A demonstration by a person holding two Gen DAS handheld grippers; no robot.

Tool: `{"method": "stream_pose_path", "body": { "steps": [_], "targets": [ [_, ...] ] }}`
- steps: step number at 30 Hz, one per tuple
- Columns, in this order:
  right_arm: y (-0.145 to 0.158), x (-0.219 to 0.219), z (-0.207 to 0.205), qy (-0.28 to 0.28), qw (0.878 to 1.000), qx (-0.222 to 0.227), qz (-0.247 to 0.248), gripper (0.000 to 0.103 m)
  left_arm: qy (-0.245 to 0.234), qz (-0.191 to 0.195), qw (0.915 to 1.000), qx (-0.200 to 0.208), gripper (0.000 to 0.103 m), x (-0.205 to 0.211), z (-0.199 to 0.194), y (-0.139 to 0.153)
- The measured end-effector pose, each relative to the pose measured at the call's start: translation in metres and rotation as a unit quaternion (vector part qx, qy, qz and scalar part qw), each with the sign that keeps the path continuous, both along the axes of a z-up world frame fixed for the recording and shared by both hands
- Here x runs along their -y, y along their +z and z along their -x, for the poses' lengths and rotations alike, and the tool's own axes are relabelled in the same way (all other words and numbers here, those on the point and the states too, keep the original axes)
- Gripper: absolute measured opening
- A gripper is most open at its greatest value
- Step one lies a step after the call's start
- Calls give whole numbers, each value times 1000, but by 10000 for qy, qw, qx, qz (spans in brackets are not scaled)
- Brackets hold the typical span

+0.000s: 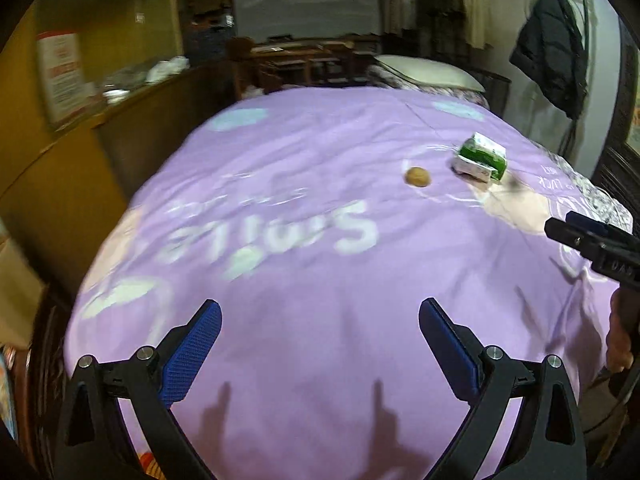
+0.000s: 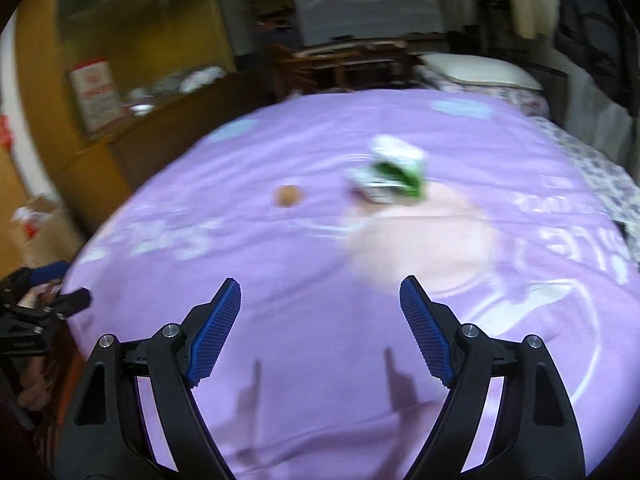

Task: Collect trash
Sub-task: 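Move both open tools back over the bedspread toward the walnut and cartons, then grasp the walnut with the left tool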

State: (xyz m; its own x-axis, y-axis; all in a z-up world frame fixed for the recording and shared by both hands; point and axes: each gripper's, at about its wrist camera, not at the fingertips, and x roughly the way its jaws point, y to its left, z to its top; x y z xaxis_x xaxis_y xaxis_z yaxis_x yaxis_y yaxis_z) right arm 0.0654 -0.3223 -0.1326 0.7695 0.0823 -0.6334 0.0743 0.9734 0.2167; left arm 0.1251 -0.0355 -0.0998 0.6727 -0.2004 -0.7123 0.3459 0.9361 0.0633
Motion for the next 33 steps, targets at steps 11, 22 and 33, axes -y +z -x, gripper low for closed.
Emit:
{"method": "stream_pose_path", "body": {
  "steps": [11, 22, 33],
  "targets": [
    [-46, 83, -37, -732, 9922, -475, -891, 79, -425, 9, 9988, -241, 97, 106, -117, -29],
    [-47, 82, -39, -695, 9924, -488, -895, 84, -603, 328, 9958, -612, 90, 148, -175, -63],
    [-49, 80, -42, -683, 9927, -529, -839, 85, -935, 659, 9923, -483, 34, 138, -161, -59]
  ]
}}
